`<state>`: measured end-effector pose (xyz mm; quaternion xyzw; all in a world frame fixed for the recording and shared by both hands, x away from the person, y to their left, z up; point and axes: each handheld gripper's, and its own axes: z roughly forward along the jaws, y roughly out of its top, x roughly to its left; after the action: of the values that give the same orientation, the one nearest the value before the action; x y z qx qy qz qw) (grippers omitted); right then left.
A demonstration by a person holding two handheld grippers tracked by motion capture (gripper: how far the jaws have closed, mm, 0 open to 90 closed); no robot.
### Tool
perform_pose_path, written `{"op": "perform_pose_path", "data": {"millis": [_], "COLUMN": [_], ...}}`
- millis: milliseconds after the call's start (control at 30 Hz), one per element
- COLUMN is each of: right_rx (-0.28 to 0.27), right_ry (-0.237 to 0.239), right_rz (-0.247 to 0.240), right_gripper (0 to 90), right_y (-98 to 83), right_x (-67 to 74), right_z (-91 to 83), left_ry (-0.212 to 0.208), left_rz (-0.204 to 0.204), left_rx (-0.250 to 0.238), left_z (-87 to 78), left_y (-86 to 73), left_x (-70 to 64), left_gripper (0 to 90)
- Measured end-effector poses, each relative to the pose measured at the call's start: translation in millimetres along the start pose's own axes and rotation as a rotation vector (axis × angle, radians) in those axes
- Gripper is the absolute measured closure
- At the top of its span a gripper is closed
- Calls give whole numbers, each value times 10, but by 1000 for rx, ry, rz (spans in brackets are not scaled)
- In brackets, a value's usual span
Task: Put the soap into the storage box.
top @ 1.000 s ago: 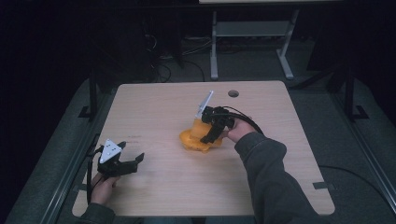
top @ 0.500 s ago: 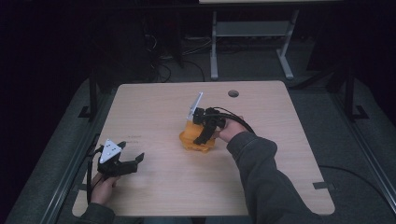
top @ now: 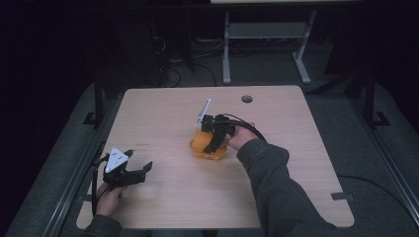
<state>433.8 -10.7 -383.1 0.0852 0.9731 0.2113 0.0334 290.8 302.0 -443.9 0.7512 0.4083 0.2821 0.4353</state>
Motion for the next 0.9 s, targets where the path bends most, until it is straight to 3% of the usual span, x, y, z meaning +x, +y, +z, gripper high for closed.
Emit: {"op": "perform_pose_path", "data": {"millis": [467, 900], "right_rx": [21, 6], "right_ry": [1, 9], "right_rz": [-21, 12], "right_gripper": [203, 200], "right_y": [53, 47], "right_x": [7, -10], "right_z": [85, 94], "left_ry": [2, 2], "left_rz": [-4, -6], "left_rx": [-5, -8], "left_z": [-4, -1], "left_y": [2, 2], "left_x": [6, 1], "left_gripper": [140, 140]}}
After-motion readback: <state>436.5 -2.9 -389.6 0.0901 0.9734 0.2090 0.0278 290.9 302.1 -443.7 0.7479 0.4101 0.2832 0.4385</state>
